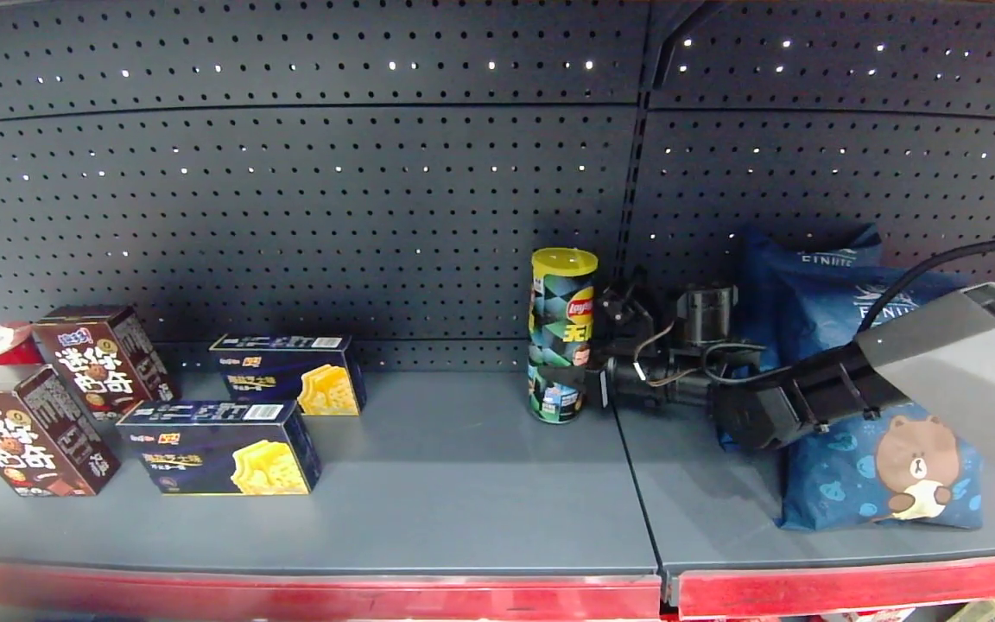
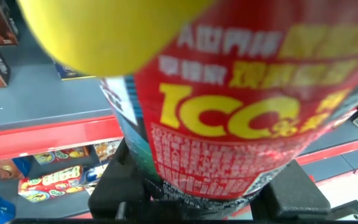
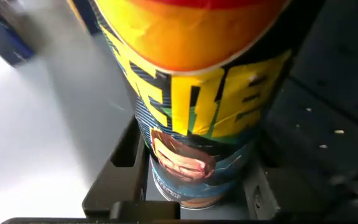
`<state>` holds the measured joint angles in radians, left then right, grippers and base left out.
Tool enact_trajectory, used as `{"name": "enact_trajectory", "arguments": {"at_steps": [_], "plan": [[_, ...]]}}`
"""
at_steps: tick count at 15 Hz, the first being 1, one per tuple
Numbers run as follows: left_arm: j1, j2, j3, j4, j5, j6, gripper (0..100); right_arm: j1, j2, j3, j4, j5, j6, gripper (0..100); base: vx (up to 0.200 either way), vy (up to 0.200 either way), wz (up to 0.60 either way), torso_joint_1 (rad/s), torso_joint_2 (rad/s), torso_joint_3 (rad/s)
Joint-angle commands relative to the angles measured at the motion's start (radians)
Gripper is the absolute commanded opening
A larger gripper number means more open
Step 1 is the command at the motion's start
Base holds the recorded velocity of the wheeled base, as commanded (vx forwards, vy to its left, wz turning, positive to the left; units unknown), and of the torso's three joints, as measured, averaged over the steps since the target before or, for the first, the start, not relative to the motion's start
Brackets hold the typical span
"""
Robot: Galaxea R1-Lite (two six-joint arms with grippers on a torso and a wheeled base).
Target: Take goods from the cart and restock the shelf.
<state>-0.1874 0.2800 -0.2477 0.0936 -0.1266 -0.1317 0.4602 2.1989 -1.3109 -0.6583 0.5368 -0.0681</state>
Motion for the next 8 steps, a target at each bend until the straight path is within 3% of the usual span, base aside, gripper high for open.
{"name": "enact_trajectory", "arguments": {"at_steps": [1,4,5,6,8], "plan": [[-0.009,-0.001,0.005,0.0,0.002,0.0,0,0.071,-0.108,0.061,-0.007,-0.074,0.04,0,0.0,0.0,0.0,0.0,0.0,0.0],[-0.009,-0.004,0.007,0.0,0.004,-0.003,0,0.137,-0.189,0.079,0.06,-0.23,0.051,0,0.0,0.0,0.0,0.0,0.0,0.0],[-0.009,-0.005,0.01,0.0,0.004,-0.003,0,0.17,-0.245,0.105,0.121,-0.37,0.048,0,0.0,0.0,0.0,0.0,0.0,0.0],[-0.009,-0.005,0.016,0.0,0.004,-0.003,0,0.186,-0.271,0.122,0.124,-0.432,0.048,0,0.0,0.0,0.0,0.0,0.0,0.0],[-0.009,-0.005,0.019,-0.002,0.004,-0.003,0,0.195,-0.321,0.168,0.121,-0.457,0.05,0,0.0,0.0,0.0,0.0,0.0,0.0]]}}
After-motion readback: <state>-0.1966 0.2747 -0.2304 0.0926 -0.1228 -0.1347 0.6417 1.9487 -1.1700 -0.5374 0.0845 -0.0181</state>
